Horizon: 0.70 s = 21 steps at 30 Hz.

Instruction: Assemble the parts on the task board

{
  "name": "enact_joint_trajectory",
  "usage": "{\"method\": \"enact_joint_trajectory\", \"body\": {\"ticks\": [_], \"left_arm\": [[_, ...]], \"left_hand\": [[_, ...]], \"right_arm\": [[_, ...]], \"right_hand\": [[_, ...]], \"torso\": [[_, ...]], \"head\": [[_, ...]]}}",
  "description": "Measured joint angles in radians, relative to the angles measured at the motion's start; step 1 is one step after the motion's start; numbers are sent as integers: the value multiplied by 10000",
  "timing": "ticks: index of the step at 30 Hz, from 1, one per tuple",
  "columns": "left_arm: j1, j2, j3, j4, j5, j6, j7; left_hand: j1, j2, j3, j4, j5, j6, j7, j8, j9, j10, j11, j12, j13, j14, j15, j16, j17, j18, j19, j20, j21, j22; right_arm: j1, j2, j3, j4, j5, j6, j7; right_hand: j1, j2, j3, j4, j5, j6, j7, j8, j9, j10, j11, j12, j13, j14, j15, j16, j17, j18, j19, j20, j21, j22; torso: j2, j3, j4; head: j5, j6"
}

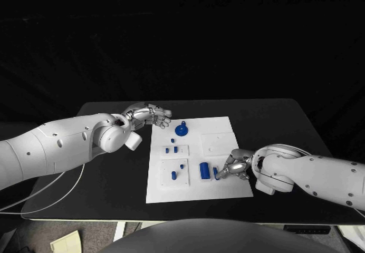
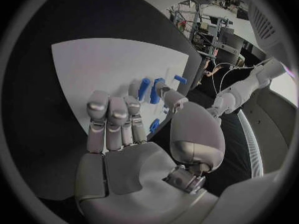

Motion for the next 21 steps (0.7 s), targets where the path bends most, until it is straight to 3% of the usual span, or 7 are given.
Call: {"method": "enact_joint_trajectory", "body": {"ticks": [10,21], "left_arm": [[0,3,-1,3,-2,2,-4],[1,14,-1,1,-4,7,-8]], "left_hand": [[0,0,0,0,0,0,0,0,0,0,0,0,1,0,0,0,9,-30,0,0,0,9],[0,0,0,0,0,0,0,0,0,0,0,0,1,0,0,0,8,-38,0,0,-36,30]], "right_arm": [[-8,-85,-1,59,14,309,245],[-39,52,-3,-61,-103,377,235]], "right_hand": [[206,126,-108,-108,0,0,-1,0,0,-2,1,0,9,-7,7,0,9,-6,-1,0,0,-11],[430,448,-122,-123,0,0,-3,-1,1,-17,17,0,8,-14,16,0,20,-8,0,2,0,-19]], "torso": [[4,8,0],[5,6,10]], "head": [[-13,0],[-30,-7]]}}
